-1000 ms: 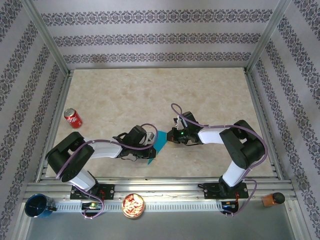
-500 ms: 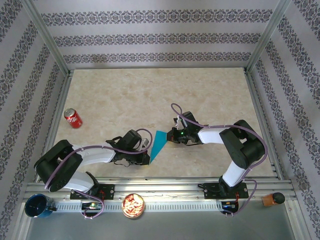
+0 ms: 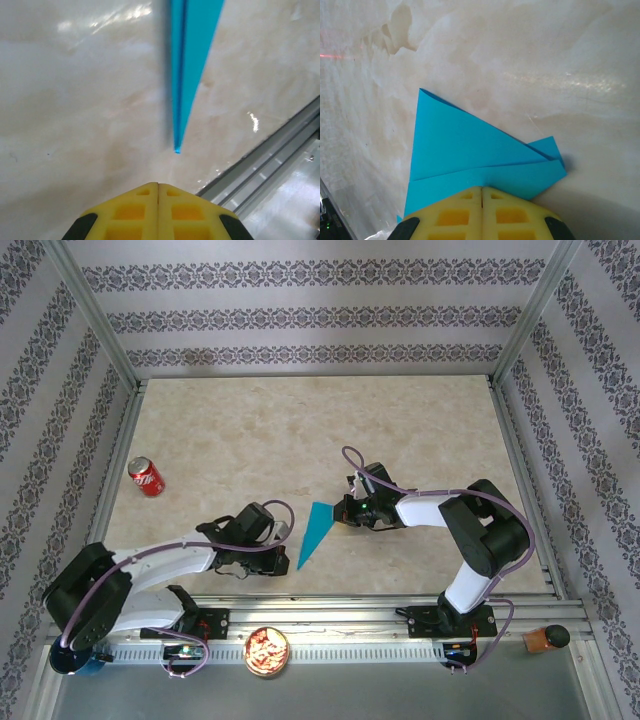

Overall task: Fold a paper plane with a square sheet of paper (pick it up from the middle)
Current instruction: Fold the paper plane at the center of the table.

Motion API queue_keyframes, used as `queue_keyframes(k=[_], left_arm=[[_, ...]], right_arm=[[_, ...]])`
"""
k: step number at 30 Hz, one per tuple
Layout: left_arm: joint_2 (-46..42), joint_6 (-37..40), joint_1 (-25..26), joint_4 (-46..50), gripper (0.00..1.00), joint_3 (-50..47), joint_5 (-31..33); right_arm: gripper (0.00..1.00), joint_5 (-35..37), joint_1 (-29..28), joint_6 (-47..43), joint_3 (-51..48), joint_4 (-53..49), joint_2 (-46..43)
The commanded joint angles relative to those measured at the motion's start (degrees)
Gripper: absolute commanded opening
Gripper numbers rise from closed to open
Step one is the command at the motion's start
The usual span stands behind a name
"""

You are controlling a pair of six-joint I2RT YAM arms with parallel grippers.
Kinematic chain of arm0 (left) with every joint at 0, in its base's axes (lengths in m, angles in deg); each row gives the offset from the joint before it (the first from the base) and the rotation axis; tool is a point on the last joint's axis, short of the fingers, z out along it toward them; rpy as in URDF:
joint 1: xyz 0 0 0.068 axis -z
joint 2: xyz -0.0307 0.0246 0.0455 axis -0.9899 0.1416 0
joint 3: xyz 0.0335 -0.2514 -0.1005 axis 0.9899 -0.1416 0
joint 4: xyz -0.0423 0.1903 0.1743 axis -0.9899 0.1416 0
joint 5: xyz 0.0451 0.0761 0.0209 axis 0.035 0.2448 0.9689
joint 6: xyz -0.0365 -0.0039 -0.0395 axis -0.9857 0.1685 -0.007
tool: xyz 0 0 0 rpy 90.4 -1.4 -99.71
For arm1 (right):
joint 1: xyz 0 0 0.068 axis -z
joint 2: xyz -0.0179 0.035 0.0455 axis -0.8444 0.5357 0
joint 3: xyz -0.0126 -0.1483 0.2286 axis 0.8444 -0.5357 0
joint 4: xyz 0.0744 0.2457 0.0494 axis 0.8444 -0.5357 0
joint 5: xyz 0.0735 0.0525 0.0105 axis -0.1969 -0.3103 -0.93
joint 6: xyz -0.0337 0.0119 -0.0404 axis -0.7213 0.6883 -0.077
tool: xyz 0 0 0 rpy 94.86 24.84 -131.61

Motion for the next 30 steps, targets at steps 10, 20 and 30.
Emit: queue_keyframes(k=[10,20,30], left_arm=[[17.15,-1.26,-2.19,-12.82,0.06,15.43,-0.46],[29.10,1.51,-5.00,-14.59,0.05,18.17,1.01],[28.91,-0.96,-4.99,-19.49,0.02,10.10,0.08]], right_arm=[[0.00,3.84,0.09,-1.33,0.70,-6.20,3.32],[0.00,3.29,0.20,-1.59,0.35,-6.29,2.44],[0.03,0.12,-0.09,-1.88,2.69,-4.84,-0.88]])
